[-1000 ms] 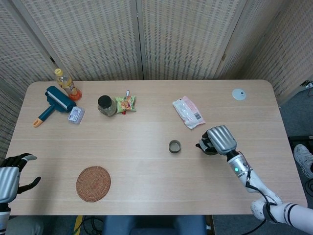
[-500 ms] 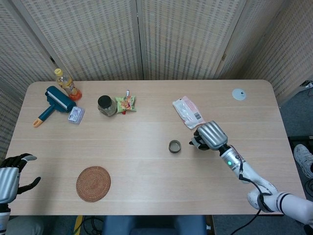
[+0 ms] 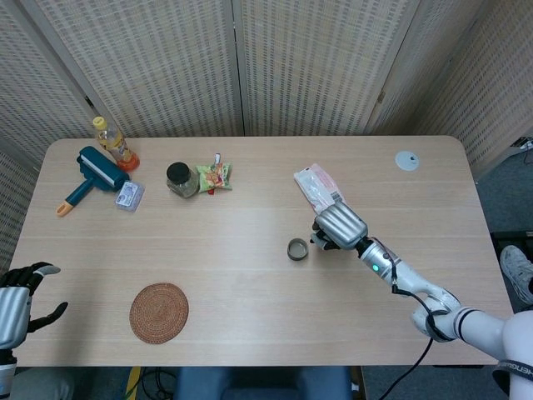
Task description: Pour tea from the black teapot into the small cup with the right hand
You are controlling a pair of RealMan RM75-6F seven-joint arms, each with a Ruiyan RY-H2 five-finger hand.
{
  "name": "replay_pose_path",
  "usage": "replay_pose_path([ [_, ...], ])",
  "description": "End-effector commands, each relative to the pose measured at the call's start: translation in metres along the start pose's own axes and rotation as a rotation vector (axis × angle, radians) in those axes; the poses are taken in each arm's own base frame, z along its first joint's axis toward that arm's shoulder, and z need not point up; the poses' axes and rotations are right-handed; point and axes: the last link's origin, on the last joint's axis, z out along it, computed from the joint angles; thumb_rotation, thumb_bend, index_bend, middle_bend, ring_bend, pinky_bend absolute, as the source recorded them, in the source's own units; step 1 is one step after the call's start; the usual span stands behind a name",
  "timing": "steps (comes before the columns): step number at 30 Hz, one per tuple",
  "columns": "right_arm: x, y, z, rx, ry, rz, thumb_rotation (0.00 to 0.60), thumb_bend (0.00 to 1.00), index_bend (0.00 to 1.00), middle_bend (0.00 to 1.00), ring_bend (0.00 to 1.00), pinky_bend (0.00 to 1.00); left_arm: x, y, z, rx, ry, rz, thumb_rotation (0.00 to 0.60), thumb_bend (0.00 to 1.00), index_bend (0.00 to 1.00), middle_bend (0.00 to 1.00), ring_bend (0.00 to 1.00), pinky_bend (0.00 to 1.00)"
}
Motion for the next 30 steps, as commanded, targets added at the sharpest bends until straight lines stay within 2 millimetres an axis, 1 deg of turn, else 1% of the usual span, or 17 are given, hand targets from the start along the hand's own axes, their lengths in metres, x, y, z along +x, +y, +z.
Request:
replay_pose_path([
  [1,-0.001,-0.002,0.006,0.016,-0.011,-0.022,0.51,0.49,0.93,0.88,0.93,0.73,0.001,0.0,-0.001,0.004,0.001,0.001,0.6,0.18,0.34,0.29,0.29,0.24],
  [11,0.002,-0.011,0.023,0.065,-0.03,-0.111,0.511,0.49,0.93,0.88,0.93,0.73,0.0,-0.002,-0.003,0.013,0.003,0.002,0.6,0.18,0.34,0.29,0.29,0.24],
  [19,0.0,-0.018,0.027,0.097,-0.042,-0.192,0.51,0.49,0.93,0.88,0.93,0.73,0.0,-0.004,-0.005,0.02,0.004,0.0,0.6,0.18,0.34,0.29,0.29,0.24],
  [30,-0.003,-0.025,0.032,0.122,-0.053,-0.255,0.509,0.49,0.93,0.88,0.93,0.73,-0.001,-0.006,-0.008,0.027,0.007,-0.002,0.6,0.18,0.34,0.29,0.29,0.24],
])
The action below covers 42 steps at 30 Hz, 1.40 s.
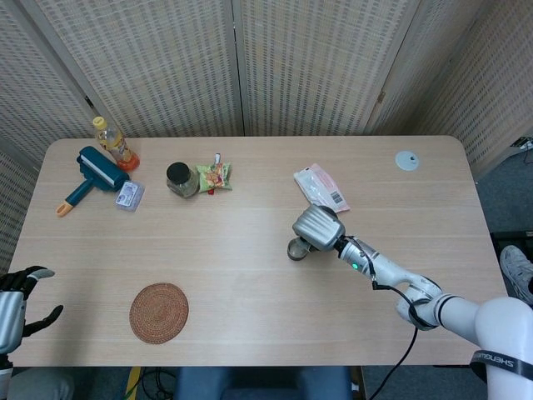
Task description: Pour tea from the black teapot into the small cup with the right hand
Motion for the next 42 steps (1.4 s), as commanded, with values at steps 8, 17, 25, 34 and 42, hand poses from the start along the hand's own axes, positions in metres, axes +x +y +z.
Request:
replay_pose_path([
  [8,-0.0005,-0.0021,0.0012,0.007,-0.009,-0.052,0.512,0.49,0.93,0.88,0.93,0.73,-0.0006,-0.0013,-0.0003,0.001,-0.001,-0.001,0.6,0.18,0.34,0.29,0.29,0.23],
  [17,-0.0002,-0.0022,0.0019,0.002,-0.01,-0.066,0.509,0.49,0.93,0.88,0.93,0.73,-0.001,-0.0015,0.0,0.0,-0.001,-0.001,0.6,0.18,0.34,0.29,0.29,0.23],
  [25,0.0008,-0.0012,0.0025,-0.008,-0.009,-0.075,0.51,0.49,0.93,0.88,0.93,0.73,-0.0014,-0.0024,-0.0003,0.002,-0.002,0.0,0.6,0.18,0.34,0.29,0.29,0.23],
  [34,0.0004,-0.0033,0.0034,-0.003,-0.015,-0.099,0.511,0.49,0.93,0.88,0.93,0.73,-0.0017,-0.0028,-0.0007,0.003,-0.002,-0.002,0.6,0.18,0.34,0.29,0.29,0.23],
  [42,0.0011,-0.0065,0.0049,0.001,-0.019,-0.109,0.512,0.49,0.93,0.88,0.93,0.73,-0.0008,-0.0043,-0.0017,0.007,0.002,-0.002,0.6,0.18,0.34,0.29,0.29,0.23],
])
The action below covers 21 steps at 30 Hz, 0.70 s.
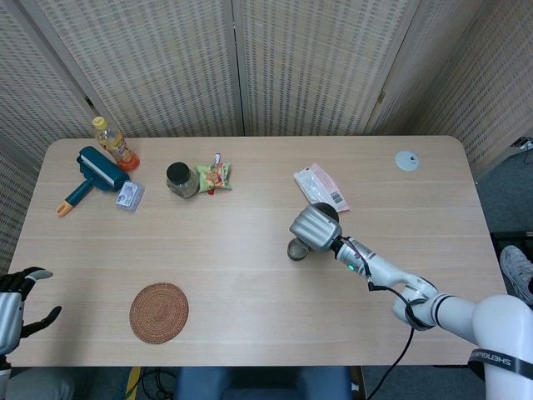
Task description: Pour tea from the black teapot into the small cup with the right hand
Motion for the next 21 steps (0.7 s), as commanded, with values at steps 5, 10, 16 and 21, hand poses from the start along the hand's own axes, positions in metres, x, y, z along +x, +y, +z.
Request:
replay_pose_path([
  [5,0.0006,-0.0022,0.0016,0.002,-0.005,-0.021,0.511,0.49,0.93,0.88,0.93,0.73,0.0006,-0.0006,-0.0009,0.0,0.001,0.0,0.6,0.18,0.34,0.29,0.29,0.23],
  [10,0.0001,-0.0033,0.0021,0.002,-0.01,-0.035,0.512,0.49,0.93,0.88,0.93,0.73,0.0004,-0.0018,-0.0021,0.004,0.0,0.001,0.6,0.18,0.34,0.29,0.29,0.23],
  [16,-0.0003,-0.0068,0.0029,0.009,-0.014,-0.043,0.512,0.49,0.93,0.88,0.93,0.73,0.0006,-0.0026,-0.0025,0.006,0.003,-0.002,0.6,0.18,0.34,0.29,0.29,0.23],
  [21,-0.001,-0.009,0.0028,0.006,-0.013,-0.027,0.511,0.49,0.93,0.88,0.93,0.73,0.0001,-0.0035,-0.0029,0.006,0.002,-0.003,0.6,0.18,0.34,0.29,0.29,0.23],
])
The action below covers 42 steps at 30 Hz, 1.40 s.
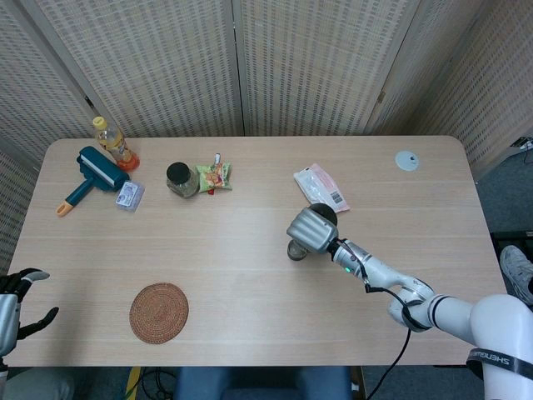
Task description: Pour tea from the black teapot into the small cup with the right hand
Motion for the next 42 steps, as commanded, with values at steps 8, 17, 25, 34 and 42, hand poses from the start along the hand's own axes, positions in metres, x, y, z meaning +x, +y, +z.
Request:
replay_pose_path([
  [8,-0.005,0.0,-0.004,-0.037,0.027,0.083,0.511,0.48,0.93,0.88,0.93,0.73,0.001,0.0,0.0,0.0,0.003,-0.002,0.6,0.18,0.34,0.29,0.29,0.23],
  [17,-0.009,0.004,-0.013,-0.088,0.053,0.209,0.511,0.48,0.93,0.88,0.93,0.73,0.001,0.003,0.002,-0.013,0.003,-0.003,0.6,0.18,0.34,0.29,0.29,0.23],
  [25,-0.009,0.008,-0.025,-0.139,0.076,0.384,0.512,0.47,0.93,0.86,0.92,0.73,0.001,0.005,0.002,-0.019,0.003,-0.005,0.6,0.18,0.34,0.29,0.29,0.23],
  [34,-0.008,0.02,-0.051,-0.216,0.054,0.669,0.512,0.4,0.91,0.84,0.89,0.73,0.001,0.009,0.004,-0.035,-0.002,-0.009,0.6,0.18,0.34,0.29,0.29,0.23],
  [42,-0.02,0.035,-0.076,-0.289,0.005,0.741,0.51,0.3,0.88,0.82,0.84,0.73,-0.001,0.012,0.006,-0.045,-0.009,-0.01,0.6,0.18,0.34,0.29,0.29,0.23],
])
